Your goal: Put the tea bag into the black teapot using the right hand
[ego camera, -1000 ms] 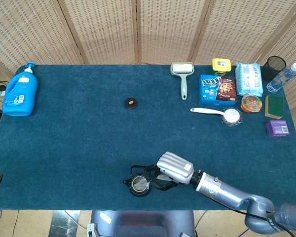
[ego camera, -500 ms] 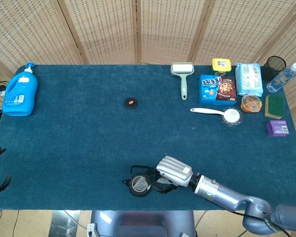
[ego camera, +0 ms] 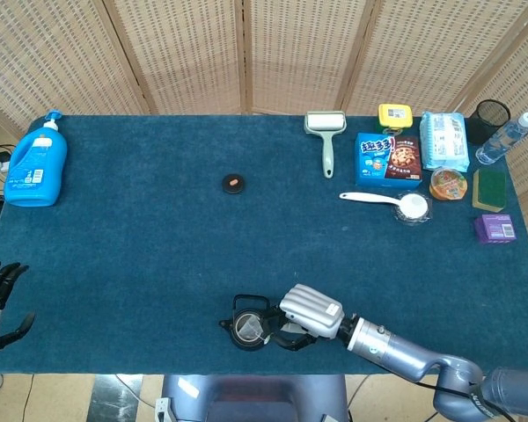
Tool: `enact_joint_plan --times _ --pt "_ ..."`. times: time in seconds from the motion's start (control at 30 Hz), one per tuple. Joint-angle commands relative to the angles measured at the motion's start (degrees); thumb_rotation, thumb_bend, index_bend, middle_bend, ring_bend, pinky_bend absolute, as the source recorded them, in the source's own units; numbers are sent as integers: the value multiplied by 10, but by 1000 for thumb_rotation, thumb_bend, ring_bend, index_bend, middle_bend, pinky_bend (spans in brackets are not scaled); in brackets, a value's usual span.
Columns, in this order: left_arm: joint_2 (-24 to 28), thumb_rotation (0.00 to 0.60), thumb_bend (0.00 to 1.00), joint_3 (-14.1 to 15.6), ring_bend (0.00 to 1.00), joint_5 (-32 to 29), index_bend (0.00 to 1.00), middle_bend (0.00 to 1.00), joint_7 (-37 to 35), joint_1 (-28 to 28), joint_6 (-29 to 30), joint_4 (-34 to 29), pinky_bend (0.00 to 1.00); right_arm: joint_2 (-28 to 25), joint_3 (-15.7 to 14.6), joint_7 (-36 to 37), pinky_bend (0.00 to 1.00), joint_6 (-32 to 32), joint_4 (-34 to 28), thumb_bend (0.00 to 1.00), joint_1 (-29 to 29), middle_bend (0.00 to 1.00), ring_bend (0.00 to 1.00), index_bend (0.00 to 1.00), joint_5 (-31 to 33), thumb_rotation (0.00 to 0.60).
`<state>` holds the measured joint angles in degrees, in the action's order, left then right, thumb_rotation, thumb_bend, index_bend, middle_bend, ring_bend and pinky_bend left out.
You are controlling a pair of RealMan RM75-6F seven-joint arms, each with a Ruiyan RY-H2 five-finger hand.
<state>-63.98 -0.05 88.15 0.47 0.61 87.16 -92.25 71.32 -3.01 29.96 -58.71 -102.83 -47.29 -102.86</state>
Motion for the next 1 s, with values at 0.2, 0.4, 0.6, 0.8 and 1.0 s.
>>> enact_joint_plan --times 0.2,0.4,0.6,0.8,1.0 --pt "-1 600 364 0 54 1 128 127 1 2 0 -1 107 4 -3 -44 1000 19 3 410 2 997 1000 400 16 600" --pt "0 600 365 -1 54 0 128 127 5 4 -1 -3 107 -14 -9 -58 1000 29 -4 428 -3 998 1000 314 10 600" --pt "4 600 365 -4 54 -1 129 127 10 5 2 -7 108 -33 -17 -58 1000 68 -14 547 -27 1000 1000 250 -1 600" --pt "13 600 365 -8 55 -3 128 127 17 8 2 -14 107 -48 -16 -66 1000 116 -25 661 -57 1000 1000 213 1 600" --pt "18 600 365 -9 54 4 128 127 26 12 4 -24 107 -58 -12 -102 1000 161 -34 705 -80 1000 1000 189 14 600"
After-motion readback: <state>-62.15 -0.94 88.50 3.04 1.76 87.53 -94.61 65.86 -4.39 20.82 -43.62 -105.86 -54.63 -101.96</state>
